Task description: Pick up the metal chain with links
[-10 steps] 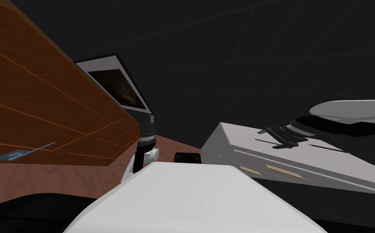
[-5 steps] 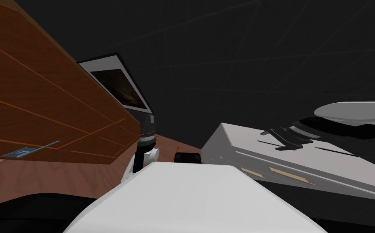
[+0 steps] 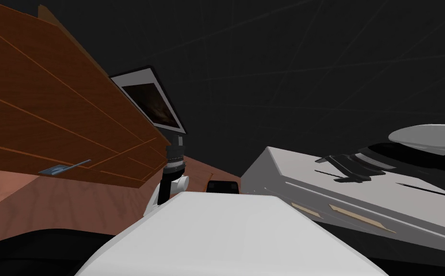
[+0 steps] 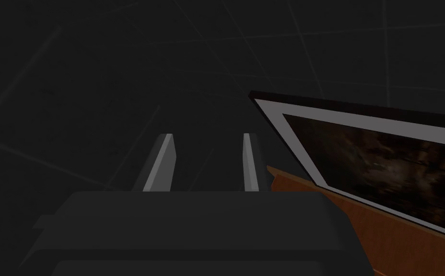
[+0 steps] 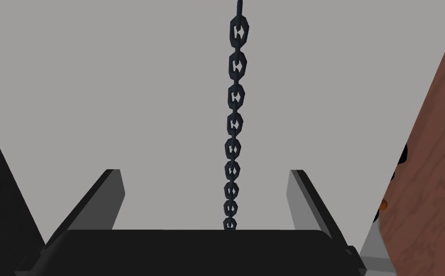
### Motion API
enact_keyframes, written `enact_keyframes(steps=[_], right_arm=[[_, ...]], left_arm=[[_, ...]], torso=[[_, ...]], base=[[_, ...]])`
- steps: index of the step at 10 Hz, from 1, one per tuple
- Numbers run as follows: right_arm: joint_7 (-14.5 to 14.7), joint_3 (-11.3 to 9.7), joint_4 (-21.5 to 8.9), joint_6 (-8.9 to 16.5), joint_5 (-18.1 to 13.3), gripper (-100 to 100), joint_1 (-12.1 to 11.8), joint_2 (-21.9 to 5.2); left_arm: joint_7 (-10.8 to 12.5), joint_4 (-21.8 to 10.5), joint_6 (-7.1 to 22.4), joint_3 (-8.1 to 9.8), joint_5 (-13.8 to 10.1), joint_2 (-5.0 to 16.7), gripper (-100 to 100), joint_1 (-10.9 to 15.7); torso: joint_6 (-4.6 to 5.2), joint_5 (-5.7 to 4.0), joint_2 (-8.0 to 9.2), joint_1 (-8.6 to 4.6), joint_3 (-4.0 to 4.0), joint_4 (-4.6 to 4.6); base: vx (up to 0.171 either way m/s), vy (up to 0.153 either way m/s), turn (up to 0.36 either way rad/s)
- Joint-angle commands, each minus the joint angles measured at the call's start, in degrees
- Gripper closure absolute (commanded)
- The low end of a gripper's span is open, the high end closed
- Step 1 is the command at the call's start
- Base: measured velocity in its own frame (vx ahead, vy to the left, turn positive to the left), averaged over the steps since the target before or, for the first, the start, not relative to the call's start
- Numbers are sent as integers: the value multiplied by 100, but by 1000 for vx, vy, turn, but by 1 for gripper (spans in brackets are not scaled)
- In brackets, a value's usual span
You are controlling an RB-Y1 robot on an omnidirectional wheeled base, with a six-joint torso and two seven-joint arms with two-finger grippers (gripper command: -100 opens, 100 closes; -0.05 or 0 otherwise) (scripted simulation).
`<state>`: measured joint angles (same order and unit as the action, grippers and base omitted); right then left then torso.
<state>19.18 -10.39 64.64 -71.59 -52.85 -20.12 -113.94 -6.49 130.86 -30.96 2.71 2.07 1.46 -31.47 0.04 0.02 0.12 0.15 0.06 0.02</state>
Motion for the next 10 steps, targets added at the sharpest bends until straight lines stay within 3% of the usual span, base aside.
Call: enact_keyframes(steps=[1, 4, 9, 10], right_arm=[[48, -286, 30, 103, 143, -100, 128, -80], [155, -378, -145, 70, 144, -100, 101, 5], [582, -469, -842, -58, 146, -100, -6, 345], [504, -379, -783, -81, 45, -100, 31, 349]], left_arm=[[0, 0, 0, 0, 0, 0, 0, 0], [0, 0, 0, 0, 0, 0, 0, 0], [0, 0, 0, 0, 0, 0, 0, 0], [0, 0, 0, 0, 0, 0, 0, 0]], torso=[[0, 0, 0, 0, 0, 0], [-1, -6, -2, -15, -1, -1], [-1, -1, 1, -2, 0, 0], [-2, -12, -1, -8, -2, -3]], base=[[-5, 17, -22], [2, 6, 38], [-8, 39, 93], [-4, 19, 18]])
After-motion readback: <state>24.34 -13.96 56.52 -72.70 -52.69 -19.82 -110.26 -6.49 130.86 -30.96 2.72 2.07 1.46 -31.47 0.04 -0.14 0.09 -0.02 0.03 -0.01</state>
